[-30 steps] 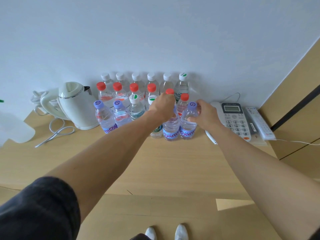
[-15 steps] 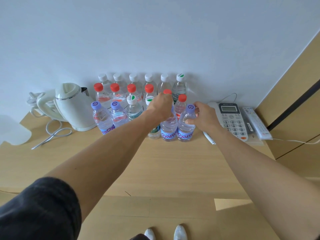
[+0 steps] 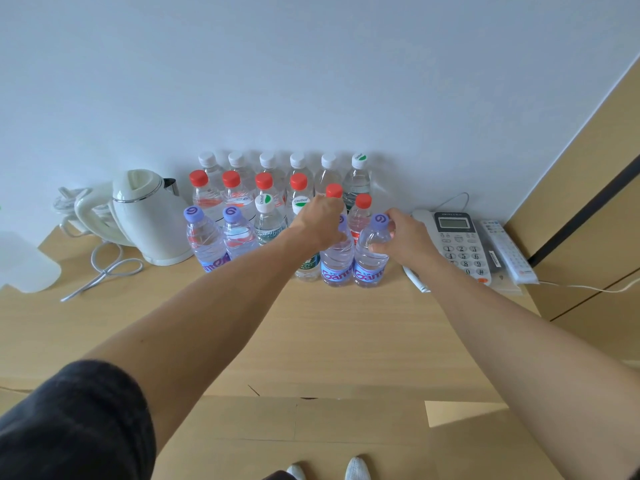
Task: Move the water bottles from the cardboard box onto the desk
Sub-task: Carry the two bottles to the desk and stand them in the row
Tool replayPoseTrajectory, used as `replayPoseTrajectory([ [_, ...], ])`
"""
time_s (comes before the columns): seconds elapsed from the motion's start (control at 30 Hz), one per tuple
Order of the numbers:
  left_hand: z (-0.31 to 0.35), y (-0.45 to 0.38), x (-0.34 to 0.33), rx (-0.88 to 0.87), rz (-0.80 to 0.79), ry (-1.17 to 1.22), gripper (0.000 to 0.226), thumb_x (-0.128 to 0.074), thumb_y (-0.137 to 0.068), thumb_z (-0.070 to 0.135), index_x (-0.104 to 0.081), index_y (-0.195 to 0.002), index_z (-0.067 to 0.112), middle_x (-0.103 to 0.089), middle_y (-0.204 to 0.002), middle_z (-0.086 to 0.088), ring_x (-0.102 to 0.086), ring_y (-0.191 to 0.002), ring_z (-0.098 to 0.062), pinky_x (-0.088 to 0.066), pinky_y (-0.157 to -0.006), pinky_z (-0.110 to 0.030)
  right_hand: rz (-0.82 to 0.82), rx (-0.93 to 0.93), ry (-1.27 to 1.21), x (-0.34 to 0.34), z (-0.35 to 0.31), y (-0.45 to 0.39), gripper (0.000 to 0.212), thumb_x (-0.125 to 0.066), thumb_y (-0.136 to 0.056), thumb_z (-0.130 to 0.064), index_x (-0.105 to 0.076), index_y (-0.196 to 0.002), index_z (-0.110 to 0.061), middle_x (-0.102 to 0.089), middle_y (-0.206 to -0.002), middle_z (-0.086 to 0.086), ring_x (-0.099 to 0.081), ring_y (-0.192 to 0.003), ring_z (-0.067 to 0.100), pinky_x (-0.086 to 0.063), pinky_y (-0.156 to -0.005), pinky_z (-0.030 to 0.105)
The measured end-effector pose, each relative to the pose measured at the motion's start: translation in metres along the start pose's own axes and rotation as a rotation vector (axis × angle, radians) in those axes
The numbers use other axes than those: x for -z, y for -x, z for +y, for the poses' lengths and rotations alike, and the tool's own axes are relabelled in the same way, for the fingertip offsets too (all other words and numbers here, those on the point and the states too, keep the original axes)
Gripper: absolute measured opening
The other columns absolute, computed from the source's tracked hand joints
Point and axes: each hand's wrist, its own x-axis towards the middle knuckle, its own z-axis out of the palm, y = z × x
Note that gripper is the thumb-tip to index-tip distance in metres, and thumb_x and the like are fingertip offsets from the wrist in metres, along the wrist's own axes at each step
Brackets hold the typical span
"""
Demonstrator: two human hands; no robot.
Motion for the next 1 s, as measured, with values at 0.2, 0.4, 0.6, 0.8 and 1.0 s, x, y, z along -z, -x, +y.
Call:
replayPoseTrajectory([
  [0.2,0.002,0.004,0.003,0.001,0.04,-0.034,0.02,-0.069,-0.092,0.013,-0.067,-0.109,0.001,-0.068,-0.103,-0.017,-0.064,-0.093,-0.034,-0.047,-0.07,-0.034,-0.053,-0.037,0.078,0.008,-0.01,-0.003,0.042,-0.082,-0.079,-0.019,-0.061,-0.113,-0.006,-0.059,-0.095,0.002,-0.052,-0.089,0.023,-0.036,-0.073,0.029],
  [0.4,0.007,0.005,0.002,0.021,0.079,-0.015,0.015,-0.066,-0.095,0.013,-0.066,-0.102,0.0,-0.068,-0.101,-0.018,-0.054,-0.079,-0.028,-0.042,-0.067,-0.033,-0.084,-0.068,0.082,0.011,-0.013,0.001,0.046,-0.081,-0.082,-0.017,-0.061,-0.122,-0.008,-0.066,-0.115,0.009,-0.059,-0.108,0.029,-0.044,-0.086,0.032],
  [0.6,0.006,0.008,0.007,0.019,0.038,0.011,0.021,-0.072,-0.091,0.017,-0.064,-0.1,-0.001,-0.065,-0.096,-0.015,-0.063,-0.091,-0.031,-0.042,-0.068,-0.032,-0.09,-0.1,0.051,0.011,-0.018,0.004,0.05,-0.082,-0.08,-0.019,-0.059,-0.123,-0.012,-0.064,-0.11,0.005,-0.055,-0.098,0.022,-0.039,-0.078,0.027],
  [0.8,-0.016,0.018,0.036,-0.025,0.115,0.061,0.038,-0.078,-0.086,0.021,-0.07,-0.118,0.003,-0.072,-0.108,-0.012,-0.065,-0.104,-0.029,-0.052,-0.09,-0.039,-0.04,-0.053,0.073,0.019,-0.041,0.0,0.06,-0.083,-0.076,-0.02,-0.059,-0.13,-0.021,-0.063,-0.128,0.004,-0.059,-0.116,0.023,-0.047,-0.094,0.031],
  [1.0,-0.041,0.023,0.066,-0.059,0.22,0.115,0.025,-0.078,-0.083,0.016,-0.074,-0.106,0.009,-0.073,-0.098,-0.007,-0.066,-0.094,-0.025,-0.052,-0.08,-0.031,-0.067,0.045,0.077,0.016,-0.069,-0.011,0.053,-0.083,-0.077,-0.02,-0.065,-0.127,-0.021,-0.066,-0.124,-0.001,-0.06,-0.115,0.017,-0.045,-0.096,0.026],
])
